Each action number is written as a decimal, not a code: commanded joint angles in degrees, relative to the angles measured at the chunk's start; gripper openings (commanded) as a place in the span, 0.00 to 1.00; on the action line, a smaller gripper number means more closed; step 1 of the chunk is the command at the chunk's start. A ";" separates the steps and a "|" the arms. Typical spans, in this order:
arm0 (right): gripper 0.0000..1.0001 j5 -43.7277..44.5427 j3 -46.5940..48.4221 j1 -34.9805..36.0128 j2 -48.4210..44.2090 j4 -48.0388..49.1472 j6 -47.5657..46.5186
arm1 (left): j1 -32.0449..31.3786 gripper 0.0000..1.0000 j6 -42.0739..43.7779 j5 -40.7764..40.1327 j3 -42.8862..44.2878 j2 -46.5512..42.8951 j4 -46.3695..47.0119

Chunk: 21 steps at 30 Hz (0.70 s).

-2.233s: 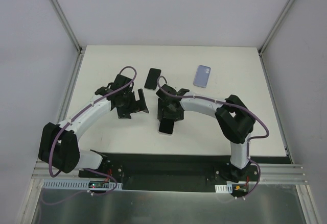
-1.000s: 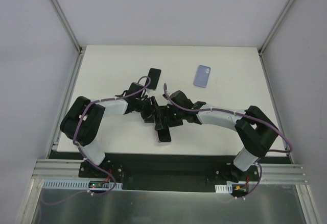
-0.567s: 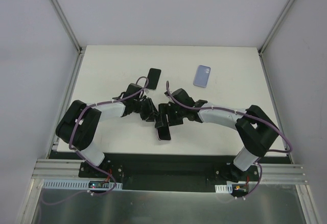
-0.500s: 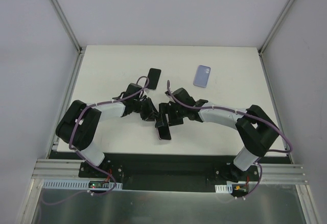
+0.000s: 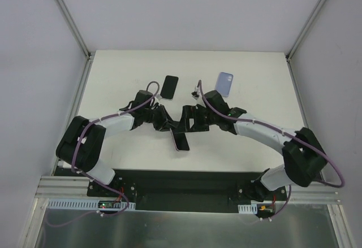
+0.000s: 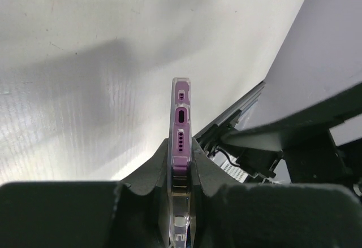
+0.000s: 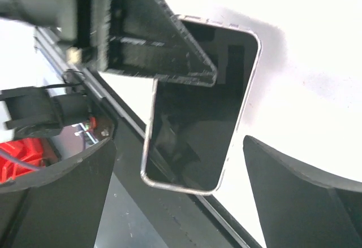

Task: Take the phone out of the phone case
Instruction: Pick up the phone at the center of the board.

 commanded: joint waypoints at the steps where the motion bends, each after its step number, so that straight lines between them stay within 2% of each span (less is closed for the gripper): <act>1: 0.96 -2.62 -2.71 -0.53 -10.71 -0.11 0.77 | 2.12 0.00 -1.92 1.99 -0.20 -4.24 1.92; 4: 0.96 1.76 -5.87 -0.52 -15.46 -1.59 3.40 | 3.08 0.00 -2.01 2.17 0.06 -5.20 2.18; 9: 0.96 17.58 -8.34 -0.79 -18.12 -12.83 9.47 | 3.70 0.00 -1.75 5.41 0.15 -6.26 8.83; 17: 0.97 22.52 -7.20 -0.79 -17.15 -18.38 10.01 | 4.14 0.00 -3.50 11.22 -0.64 -6.17 17.47; 21: 0.98 20.42 -7.37 -0.61 -17.15 -16.02 9.22 | 4.23 0.00 -4.12 11.66 -0.56 -5.74 18.26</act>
